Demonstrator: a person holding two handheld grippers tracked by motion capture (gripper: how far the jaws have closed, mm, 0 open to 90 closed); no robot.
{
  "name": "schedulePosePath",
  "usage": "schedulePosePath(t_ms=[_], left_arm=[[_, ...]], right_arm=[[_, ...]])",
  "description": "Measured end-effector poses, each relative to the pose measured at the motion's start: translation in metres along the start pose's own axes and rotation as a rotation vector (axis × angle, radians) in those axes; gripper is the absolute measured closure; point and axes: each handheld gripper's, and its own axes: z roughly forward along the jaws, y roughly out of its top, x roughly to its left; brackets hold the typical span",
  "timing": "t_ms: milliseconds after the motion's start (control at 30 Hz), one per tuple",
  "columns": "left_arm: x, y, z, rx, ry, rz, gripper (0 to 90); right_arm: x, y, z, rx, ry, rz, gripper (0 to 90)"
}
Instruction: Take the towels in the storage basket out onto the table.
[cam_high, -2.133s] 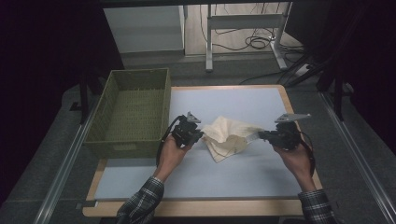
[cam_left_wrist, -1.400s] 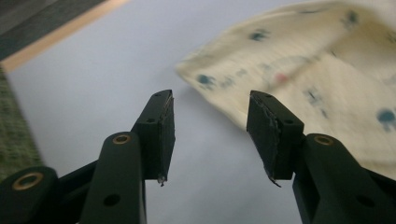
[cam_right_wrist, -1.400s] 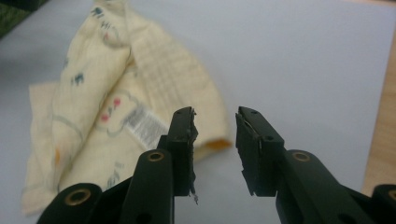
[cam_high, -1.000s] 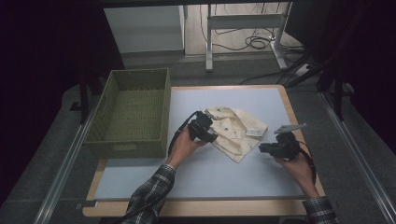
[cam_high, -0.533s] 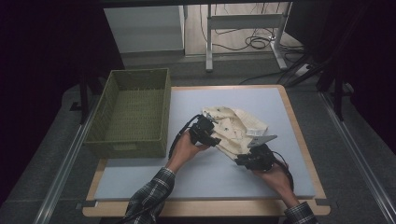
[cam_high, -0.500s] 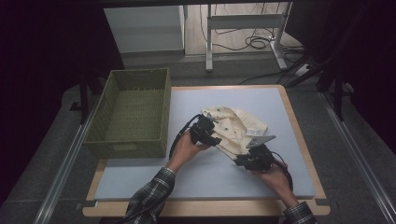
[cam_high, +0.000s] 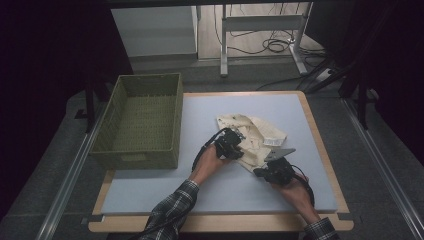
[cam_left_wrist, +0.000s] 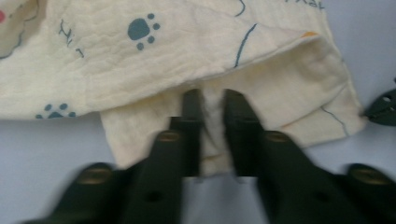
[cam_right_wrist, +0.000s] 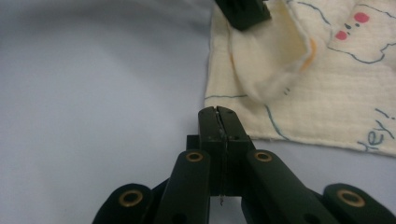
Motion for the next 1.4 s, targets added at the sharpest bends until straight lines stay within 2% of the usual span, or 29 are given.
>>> schedulePosePath(t_ms=[33,133,233,300,367,467,500,633,733,800,833,867,933,1033,1167,1400], left_arm=[[0.0,0.0,0.0,0.0,0.007,0.003,86.7],[0.001,0.0,-0.006,-0.029,0.02,-0.006,88.5],[0.007,-0.001,-0.017,-0.098,-0.003,-0.072,87.8],[0.012,-0.003,-0.022,-0.123,-0.003,-0.111,87.5],[0.017,-0.006,-0.024,-0.119,-0.02,-0.122,87.0],[0.019,-0.01,-0.021,-0.106,-0.026,-0.136,87.0],[0.019,-0.01,-0.02,-0.108,-0.029,-0.141,86.9],[0.019,-0.011,-0.015,-0.098,-0.038,-0.149,86.4],[0.02,-0.012,-0.014,-0.095,-0.037,-0.15,85.6],[0.02,-0.012,-0.014,-0.096,-0.035,-0.149,84.9],[0.02,-0.012,-0.014,-0.097,-0.029,-0.149,84.7],[0.02,-0.012,-0.014,-0.102,-0.026,-0.149,84.6],[0.021,-0.012,-0.016,-0.111,-0.012,-0.15,84.6],[0.024,-0.013,-0.02,-0.126,0.019,-0.156,85.7],[0.029,-0.017,-0.025,-0.135,0.05,-0.184,86.5],[0.038,-0.027,-0.03,-0.114,0.086,-0.219,86.3]], right_arm=[[0.0,0.0,0.0,0.0,-0.002,0.001,89.9],[0.0,0.0,-0.001,0.004,-0.02,-0.002,89.9],[-0.003,-0.001,-0.004,0.008,-0.039,-0.002,90.0],[-0.005,-0.002,-0.006,0.009,-0.05,0.01,90.0],[-0.007,-0.003,-0.01,-0.018,-0.035,0.039,89.9],[-0.005,0.001,-0.012,-0.052,-0.014,0.039,89.4],[-0.003,0.005,-0.01,-0.061,-0.005,0.036,84.8],[0.003,0.017,0.004,-0.049,0.004,0.011,73.6],[0.008,0.024,0.017,-0.032,0.013,-0.003,70.5],[0.013,0.026,0.025,0.0,-0.02,-0.037,73.0],[0.014,0.026,0.026,-0.006,-0.043,-0.057,81.7],[0.016,0.026,0.026,-0.003,-0.079,-0.081,85.9],[0.014,0.026,0.025,-0.001,-0.066,-0.058,87.9],[0.013,0.024,0.021,0.01,-0.057,-0.051,88.3],[0.011,0.016,0.011,0.015,-0.061,-0.042,88.5],[-0.005,-0.006,-0.015,0.023,-0.108,0.001,88.5]])
